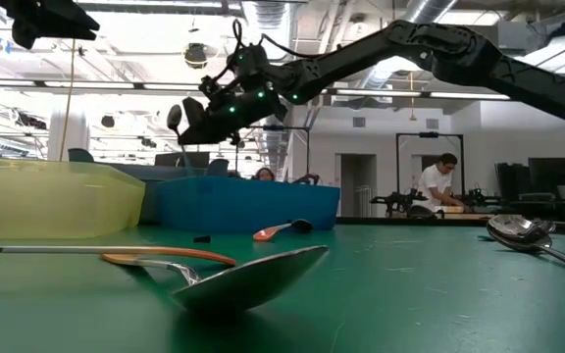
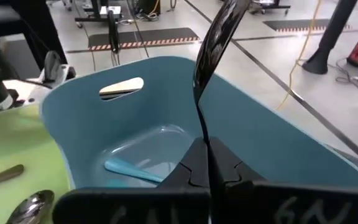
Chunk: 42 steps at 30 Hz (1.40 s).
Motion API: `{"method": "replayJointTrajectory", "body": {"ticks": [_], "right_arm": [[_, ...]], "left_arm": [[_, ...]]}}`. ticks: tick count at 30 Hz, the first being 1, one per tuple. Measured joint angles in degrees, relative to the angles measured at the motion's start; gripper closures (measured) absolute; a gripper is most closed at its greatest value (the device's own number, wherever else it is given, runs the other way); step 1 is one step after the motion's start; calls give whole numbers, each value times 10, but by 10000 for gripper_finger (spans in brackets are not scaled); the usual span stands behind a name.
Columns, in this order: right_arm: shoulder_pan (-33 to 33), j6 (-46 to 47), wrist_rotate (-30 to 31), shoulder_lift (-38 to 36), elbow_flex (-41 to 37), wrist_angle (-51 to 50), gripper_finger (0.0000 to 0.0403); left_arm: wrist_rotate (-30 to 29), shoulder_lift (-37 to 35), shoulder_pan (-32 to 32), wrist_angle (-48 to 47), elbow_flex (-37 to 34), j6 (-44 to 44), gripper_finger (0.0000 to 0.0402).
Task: Sort silverware by color (type)
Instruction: Put the blue spoon into the light blue bin
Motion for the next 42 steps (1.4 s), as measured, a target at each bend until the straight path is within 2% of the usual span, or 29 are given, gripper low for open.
{"method": "replayJointTrajectory", "body": {"ticks": [12,22,37,42], "right_arm": [[-11,63,1,2,0,-25,403],[-8,106,19,42,1,-4,403],[-8,117,33,45,1,-4,388],[-7,108,42,46,1,-4,369]], "left_arm": [[0,0,0,1,0,-6,280],[0,0,0,1,0,-8,280],[0,0,0,1,0,-8,280],[0,0,0,0,0,-8,280]]}}
